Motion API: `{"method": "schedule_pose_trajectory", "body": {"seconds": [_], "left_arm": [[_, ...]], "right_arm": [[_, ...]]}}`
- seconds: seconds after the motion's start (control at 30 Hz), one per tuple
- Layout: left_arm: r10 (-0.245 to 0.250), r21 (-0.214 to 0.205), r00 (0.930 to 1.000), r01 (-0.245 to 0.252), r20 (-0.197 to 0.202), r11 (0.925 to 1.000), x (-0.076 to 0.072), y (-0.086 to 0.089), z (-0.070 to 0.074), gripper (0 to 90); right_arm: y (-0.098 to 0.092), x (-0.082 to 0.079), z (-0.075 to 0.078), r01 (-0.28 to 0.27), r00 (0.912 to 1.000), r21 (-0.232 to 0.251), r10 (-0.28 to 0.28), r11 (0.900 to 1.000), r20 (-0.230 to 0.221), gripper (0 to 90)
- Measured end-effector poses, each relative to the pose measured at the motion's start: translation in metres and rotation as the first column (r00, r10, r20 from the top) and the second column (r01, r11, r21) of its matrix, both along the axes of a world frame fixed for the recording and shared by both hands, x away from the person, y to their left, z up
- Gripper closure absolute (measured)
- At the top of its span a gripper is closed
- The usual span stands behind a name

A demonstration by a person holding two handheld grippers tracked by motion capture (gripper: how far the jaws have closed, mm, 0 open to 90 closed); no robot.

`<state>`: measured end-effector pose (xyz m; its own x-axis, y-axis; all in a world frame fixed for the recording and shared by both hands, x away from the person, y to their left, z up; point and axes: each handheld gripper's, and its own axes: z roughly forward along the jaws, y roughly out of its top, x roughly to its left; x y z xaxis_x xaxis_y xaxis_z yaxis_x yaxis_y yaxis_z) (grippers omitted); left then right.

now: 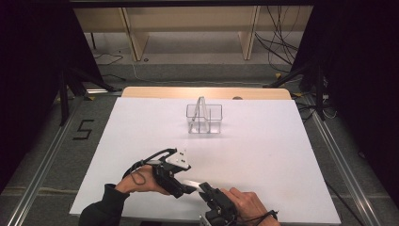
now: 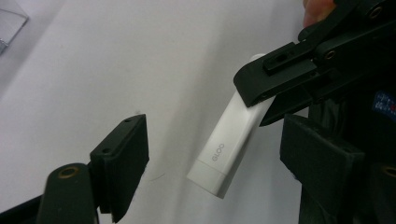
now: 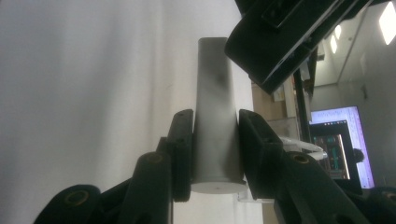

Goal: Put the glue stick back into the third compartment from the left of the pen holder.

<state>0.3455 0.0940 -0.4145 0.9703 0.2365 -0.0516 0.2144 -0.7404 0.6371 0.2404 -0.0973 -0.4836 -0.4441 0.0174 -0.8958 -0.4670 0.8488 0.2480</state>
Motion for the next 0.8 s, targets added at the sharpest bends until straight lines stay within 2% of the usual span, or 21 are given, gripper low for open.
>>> {"method": "schedule_pose_trajectory", "body": {"seconds": [0.2,0.3,0.43,0.5,0.8], "left_arm": [[-0.046,0.052,0.9986,0.047,-0.025,0.9976,0.0,-0.007,-0.002,24.8],[-0.074,0.078,0.9964,0.077,-0.041,0.994,0.0,-0.011,-0.004,25.7],[-0.107,0.112,0.9928,0.113,-0.052,0.9873,0.0,-0.017,-0.007,27.5],[-0.133,0.134,0.9893,0.14,-0.06,0.981,0.0,-0.019,-0.008,28.9],[-0.181,0.172,0.9794,0.194,-0.09,0.9657,0.0,-0.026,-0.011,37.1]], "right_arm": [[0.001,0.0,-0.001,-0.02,0.9998,-0.016,0.02,0.9997,0.003,67.8],[0.001,0.0,0.0,-0.024,0.9997,-0.024,0.024,0.9994,0.007,67.8],[0.002,-0.002,-0.001,-0.034,0.9994,-0.024,0.034,0.9991,0.007,67.8],[0.002,-0.002,-0.001,-0.043,0.999,-0.039,0.043,0.9984,0.009,67.8],[0.003,-0.003,-0.002,-0.063,0.9979,-0.051,0.064,0.9967,0.008,67.8]]}}
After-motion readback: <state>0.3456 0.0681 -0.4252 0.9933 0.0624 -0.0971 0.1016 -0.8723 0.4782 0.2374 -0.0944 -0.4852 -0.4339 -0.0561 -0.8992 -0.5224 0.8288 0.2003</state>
